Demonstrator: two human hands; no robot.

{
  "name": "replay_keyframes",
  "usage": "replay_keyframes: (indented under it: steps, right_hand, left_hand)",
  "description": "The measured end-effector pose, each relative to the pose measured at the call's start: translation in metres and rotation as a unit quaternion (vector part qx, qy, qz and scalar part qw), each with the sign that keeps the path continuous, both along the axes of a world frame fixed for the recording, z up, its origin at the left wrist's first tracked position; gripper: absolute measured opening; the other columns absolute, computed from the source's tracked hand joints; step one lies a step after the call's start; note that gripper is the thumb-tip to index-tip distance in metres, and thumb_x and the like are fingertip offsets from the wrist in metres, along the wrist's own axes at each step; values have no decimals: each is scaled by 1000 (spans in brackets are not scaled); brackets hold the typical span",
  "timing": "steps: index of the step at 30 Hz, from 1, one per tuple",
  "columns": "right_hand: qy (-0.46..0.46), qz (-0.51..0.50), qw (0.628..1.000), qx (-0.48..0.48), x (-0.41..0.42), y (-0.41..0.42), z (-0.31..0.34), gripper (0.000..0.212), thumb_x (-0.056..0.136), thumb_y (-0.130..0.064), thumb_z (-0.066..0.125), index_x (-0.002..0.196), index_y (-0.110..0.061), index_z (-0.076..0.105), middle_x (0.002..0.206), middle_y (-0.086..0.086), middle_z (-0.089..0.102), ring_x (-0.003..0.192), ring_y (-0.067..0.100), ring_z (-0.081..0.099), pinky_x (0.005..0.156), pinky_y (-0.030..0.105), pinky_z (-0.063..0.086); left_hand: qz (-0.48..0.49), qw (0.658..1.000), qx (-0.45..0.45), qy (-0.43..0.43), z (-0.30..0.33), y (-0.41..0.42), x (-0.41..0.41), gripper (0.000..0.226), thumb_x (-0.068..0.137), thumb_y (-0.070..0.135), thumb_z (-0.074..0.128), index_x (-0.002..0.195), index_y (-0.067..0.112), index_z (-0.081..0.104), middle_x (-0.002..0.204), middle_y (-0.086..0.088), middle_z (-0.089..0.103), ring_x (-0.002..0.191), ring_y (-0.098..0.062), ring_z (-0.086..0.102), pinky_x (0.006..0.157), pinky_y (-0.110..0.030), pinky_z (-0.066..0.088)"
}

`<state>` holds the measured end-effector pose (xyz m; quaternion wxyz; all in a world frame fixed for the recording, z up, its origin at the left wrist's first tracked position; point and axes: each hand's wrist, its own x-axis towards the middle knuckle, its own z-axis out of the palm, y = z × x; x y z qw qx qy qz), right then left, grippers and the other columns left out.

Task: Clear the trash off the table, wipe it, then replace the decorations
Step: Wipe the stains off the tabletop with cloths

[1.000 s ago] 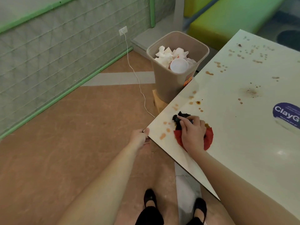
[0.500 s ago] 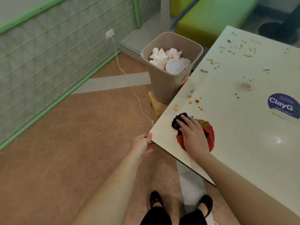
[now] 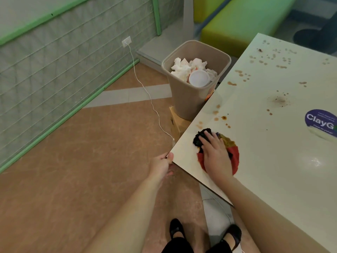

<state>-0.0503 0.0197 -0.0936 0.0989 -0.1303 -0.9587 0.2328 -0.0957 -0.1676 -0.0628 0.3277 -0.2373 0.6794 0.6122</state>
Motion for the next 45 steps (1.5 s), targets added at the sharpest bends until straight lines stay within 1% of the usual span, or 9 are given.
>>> replay_keyframes:
  steps: [9, 12, 16, 23, 26, 30, 34, 37, 45]
  right_hand:
    - [-3, 234, 972, -3, 25, -16, 1, 48, 96, -9, 57, 141, -24, 51, 156, -2, 35, 149, 18, 20, 121, 42, 19]
    - [-6, 161, 987, -14, 12, 24, 3, 41, 99, -12, 50, 139, -22, 55, 154, 0, 39, 147, 16, 21, 120, 47, 24]
    - [-10, 62, 998, -22, 5, 30, 5, 41, 101, -10, 49, 140, -20, 54, 154, 2, 40, 148, 21, 23, 119, 49, 24]
    - [14, 176, 984, -29, 32, 36, 6, 36, 100, -19, 53, 135, -26, 59, 151, -4, 43, 147, 14, 27, 121, 40, 23]
    - [6, 64, 997, -50, 27, 83, 5, 35, 101, -17, 52, 135, -23, 60, 151, -2, 43, 147, 15, 26, 121, 42, 23]
    - [17, -54, 991, -124, 8, 119, 8, 35, 103, -16, 46, 134, -23, 60, 152, -3, 41, 147, 9, 22, 123, 35, 14]
    - [7, -104, 974, -203, -40, 126, 17, 37, 106, -22, 37, 139, -29, 53, 155, -7, 36, 148, 7, 17, 123, 31, 5]
    - [-9, -59, 987, -146, -60, 121, 14, 36, 105, -22, 39, 137, -25, 56, 156, -2, 35, 150, 15, 15, 124, 37, 5]
    - [15, 129, 992, -2, -29, 125, 0, 37, 99, -10, 54, 134, -20, 60, 148, 0, 48, 145, 19, 32, 119, 45, 26]
  left_hand:
    - [-76, 987, -105, 98, -9, 4, -1, 21, 100, 24, 52, 89, 31, 69, 79, 1, 60, 78, -19, 52, 70, -29, 41]
    - [-111, 970, -176, 126, -12, 12, -2, 29, 100, 24, 46, 78, 26, 65, 74, 3, 57, 72, -18, 49, 69, -30, 37]
    - [-115, 958, -233, 119, -9, 25, -12, 40, 100, 24, 40, 60, 20, 33, 60, 4, 34, 60, -19, 30, 63, -32, 22]
    - [-183, 945, -246, 113, 1, 72, -59, 52, 101, 48, 30, 88, 11, 64, 87, -6, 64, 86, -27, 59, 75, -34, 41]
    - [-166, 957, -215, 106, 2, 90, -79, 42, 101, 39, 35, 77, 13, 57, 86, -7, 61, 85, -27, 56, 75, -34, 41]
    - [-158, 964, -194, 91, -1, 101, -89, 44, 103, 39, 37, 107, 5, 65, 106, -12, 67, 99, -31, 62, 85, -35, 46]
    - [-150, 963, -193, 110, -7, 103, -85, 37, 105, 32, 36, 107, 8, 64, 99, -5, 64, 96, -24, 57, 80, -30, 39]
    - [-138, 963, -197, 121, -10, 104, -84, 30, 105, 30, 38, 98, 13, 62, 90, 0, 61, 95, -25, 57, 79, -31, 39]
    - [-140, 963, -204, 108, -15, 105, -88, 38, 105, 31, 38, 118, 6, 63, 112, -11, 64, 105, -27, 57, 85, -32, 39]
